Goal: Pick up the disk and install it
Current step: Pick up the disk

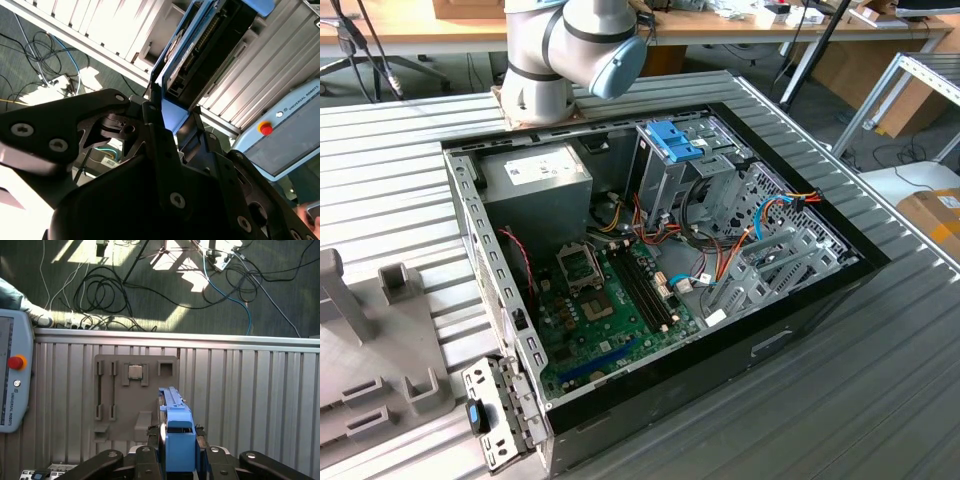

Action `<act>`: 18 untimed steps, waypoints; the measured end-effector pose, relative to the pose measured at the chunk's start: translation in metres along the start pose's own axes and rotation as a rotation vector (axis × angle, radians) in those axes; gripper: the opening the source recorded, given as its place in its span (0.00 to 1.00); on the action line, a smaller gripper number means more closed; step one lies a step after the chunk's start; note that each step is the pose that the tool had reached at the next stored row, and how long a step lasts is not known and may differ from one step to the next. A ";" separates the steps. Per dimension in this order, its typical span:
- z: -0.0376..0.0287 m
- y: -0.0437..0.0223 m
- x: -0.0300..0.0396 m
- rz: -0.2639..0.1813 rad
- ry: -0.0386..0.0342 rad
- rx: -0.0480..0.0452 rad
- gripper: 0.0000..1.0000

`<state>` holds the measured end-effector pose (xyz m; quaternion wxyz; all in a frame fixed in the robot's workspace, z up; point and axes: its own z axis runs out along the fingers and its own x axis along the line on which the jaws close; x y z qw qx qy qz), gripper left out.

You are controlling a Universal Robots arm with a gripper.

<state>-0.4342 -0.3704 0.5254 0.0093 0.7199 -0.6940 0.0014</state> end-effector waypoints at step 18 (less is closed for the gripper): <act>-0.0002 -0.0193 0.0007 0.000 0.0001 0.0000 0.36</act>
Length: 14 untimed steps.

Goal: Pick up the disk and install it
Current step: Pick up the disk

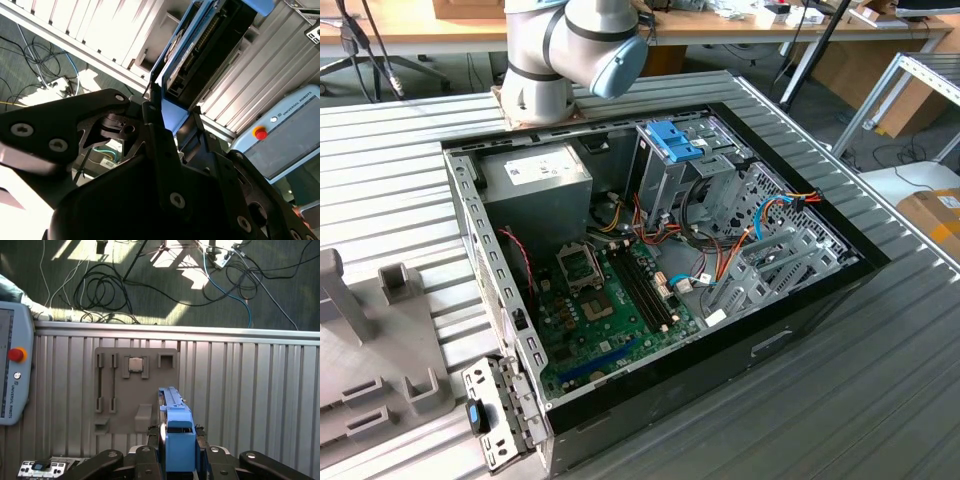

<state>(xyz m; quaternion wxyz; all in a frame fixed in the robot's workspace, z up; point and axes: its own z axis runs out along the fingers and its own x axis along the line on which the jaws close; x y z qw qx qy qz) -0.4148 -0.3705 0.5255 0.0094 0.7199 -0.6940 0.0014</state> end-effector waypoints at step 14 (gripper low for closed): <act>-0.0001 -0.0127 0.0004 0.000 0.0000 0.0000 0.36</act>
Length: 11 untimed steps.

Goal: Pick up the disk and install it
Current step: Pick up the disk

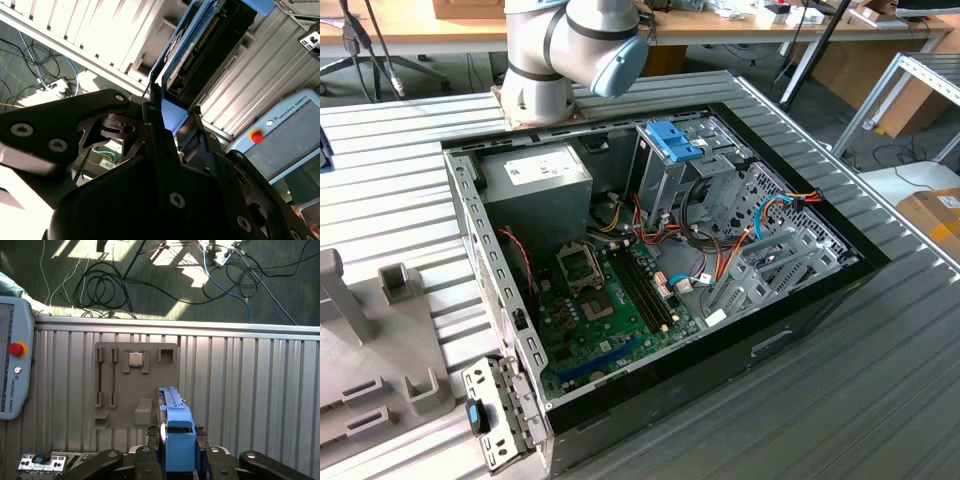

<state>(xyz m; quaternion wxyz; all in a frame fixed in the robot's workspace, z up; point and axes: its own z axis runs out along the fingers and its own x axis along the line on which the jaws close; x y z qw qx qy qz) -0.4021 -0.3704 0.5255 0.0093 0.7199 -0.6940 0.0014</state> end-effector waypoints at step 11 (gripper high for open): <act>-0.0001 -0.0104 0.0004 0.000 0.0000 0.0000 0.36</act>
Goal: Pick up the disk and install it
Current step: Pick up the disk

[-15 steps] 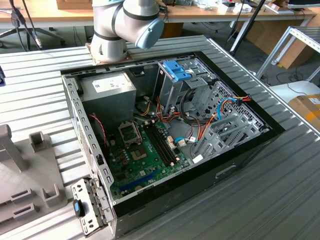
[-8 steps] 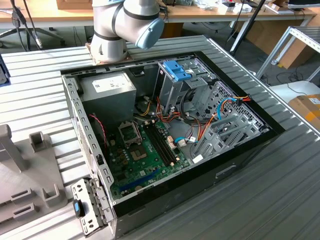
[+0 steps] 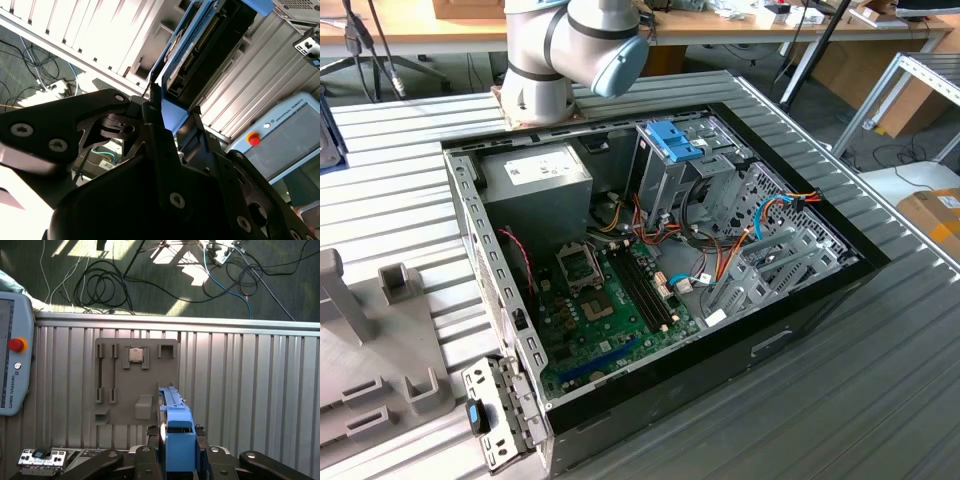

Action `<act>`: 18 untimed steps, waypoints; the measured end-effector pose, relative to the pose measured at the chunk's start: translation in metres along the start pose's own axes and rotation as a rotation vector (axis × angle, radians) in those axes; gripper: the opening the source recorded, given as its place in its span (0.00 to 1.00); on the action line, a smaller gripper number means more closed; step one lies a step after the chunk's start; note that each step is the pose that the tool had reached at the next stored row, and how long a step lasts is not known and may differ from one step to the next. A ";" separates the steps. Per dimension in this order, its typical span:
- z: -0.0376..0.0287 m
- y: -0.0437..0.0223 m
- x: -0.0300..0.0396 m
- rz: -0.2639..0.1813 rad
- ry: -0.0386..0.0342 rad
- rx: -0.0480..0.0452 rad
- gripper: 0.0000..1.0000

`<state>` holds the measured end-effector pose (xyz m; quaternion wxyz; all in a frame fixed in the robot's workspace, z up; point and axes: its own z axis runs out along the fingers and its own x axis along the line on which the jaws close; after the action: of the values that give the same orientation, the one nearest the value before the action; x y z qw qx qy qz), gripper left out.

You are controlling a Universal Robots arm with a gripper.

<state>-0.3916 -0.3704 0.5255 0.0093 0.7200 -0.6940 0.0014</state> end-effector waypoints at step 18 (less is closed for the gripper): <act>-0.0001 -0.0109 0.0004 0.000 0.0000 0.0000 0.36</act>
<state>-0.3808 -0.3704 0.5254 0.0093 0.7199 -0.6940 0.0014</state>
